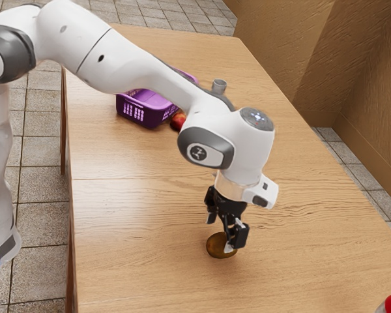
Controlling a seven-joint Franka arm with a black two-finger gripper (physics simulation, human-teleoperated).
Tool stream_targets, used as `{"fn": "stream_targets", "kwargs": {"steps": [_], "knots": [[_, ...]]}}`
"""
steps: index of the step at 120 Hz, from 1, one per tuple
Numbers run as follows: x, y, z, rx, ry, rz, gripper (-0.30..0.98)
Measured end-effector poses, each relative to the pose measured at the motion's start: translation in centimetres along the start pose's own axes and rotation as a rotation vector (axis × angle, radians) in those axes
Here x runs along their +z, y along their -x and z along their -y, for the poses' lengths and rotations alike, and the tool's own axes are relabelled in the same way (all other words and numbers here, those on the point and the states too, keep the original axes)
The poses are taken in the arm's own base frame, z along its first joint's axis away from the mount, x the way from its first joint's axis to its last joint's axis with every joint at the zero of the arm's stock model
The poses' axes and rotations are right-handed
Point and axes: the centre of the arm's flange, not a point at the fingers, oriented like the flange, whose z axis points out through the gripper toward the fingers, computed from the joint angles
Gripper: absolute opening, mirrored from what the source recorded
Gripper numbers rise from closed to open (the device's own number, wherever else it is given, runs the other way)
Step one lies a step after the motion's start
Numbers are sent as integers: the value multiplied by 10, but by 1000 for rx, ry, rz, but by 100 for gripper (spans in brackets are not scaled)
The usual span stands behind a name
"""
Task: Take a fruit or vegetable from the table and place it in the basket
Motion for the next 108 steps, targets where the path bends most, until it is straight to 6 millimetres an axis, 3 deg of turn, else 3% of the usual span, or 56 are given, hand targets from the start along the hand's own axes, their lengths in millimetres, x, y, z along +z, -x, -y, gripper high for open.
{"fn": "stream_targets", "kwargs": {"steps": [25, 58, 84, 108], "knots": [[5, 5, -5, 10, 27, -3, 69], [28, -10, -1, 4, 44, 0, 68], [42, -18, -1, 4, 56, -3, 57], [39, -20, -1, 5, 65, -22, 33]]}}
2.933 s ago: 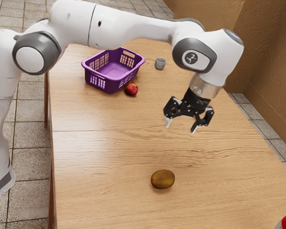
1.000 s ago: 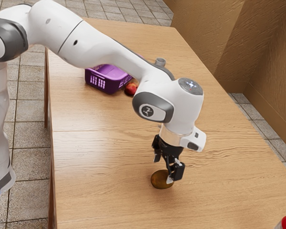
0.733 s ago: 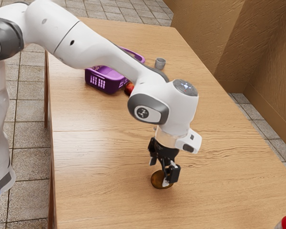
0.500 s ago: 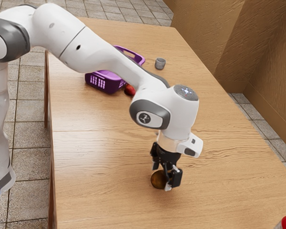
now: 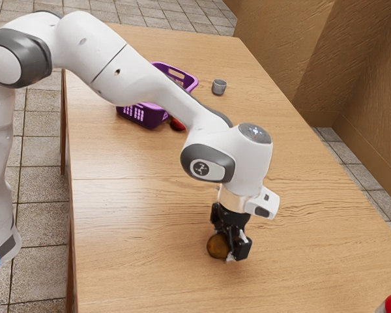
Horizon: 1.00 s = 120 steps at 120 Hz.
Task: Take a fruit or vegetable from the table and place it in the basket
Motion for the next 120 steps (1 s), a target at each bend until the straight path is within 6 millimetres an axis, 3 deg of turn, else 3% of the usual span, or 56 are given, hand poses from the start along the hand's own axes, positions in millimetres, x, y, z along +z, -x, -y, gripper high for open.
{"fn": "stream_targets", "kwargs": {"steps": [22, 30, 43, 49, 56, 61, 65, 69, 86, 98, 104, 120], "knots": [[-14, -1, 1, -4, 5, -31, 28], [-41, -7, 14, -22, 1, -89, 27], [-111, -24, 65, -93, -8, -229, 26], [-143, -36, 109, -167, -13, -284, 26], [-181, -56, 213, -356, -46, -344, 25], [-204, -59, 289, -489, -75, -376, 26], [-214, -56, 334, -569, -96, -386, 26], [-219, -52, 367, -625, -112, -387, 26], [-225, -34, 456, -777, -156, -363, 25], [-213, -24, 514, -865, -169, -320, 25], [-204, -22, 538, -893, -171, -297, 25], [-193, -39, 587, -916, -169, -272, 25]]}}
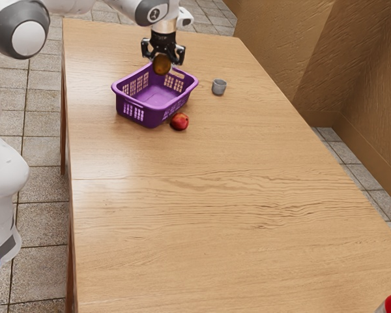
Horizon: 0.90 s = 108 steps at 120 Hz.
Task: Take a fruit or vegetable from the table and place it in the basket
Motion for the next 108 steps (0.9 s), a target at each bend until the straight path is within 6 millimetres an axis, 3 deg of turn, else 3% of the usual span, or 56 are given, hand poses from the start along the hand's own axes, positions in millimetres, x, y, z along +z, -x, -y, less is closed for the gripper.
{"fn": "stream_targets", "kwargs": {"steps": [14, 21, 35, 50, 66, 86, 92, 97, 102, 108], "knots": [[19, -27, 7, 3, -9, 9, 25], [25, -36, -3, 25, -5, 7, 25], [34, -33, -38, 103, 12, 13, 25], [36, -36, -37, 121, 14, 14, 25], [44, -35, -36, 121, 40, 40, 50], [33, -29, -47, 157, 66, 32, 63], [8, -18, -66, 140, 148, 27, 65], [-15, 9, -104, 116, 204, 36, 66], [-50, 63, -165, 129, 239, 56, 67], [-129, 140, -236, 166, 296, 85, 67]]}}
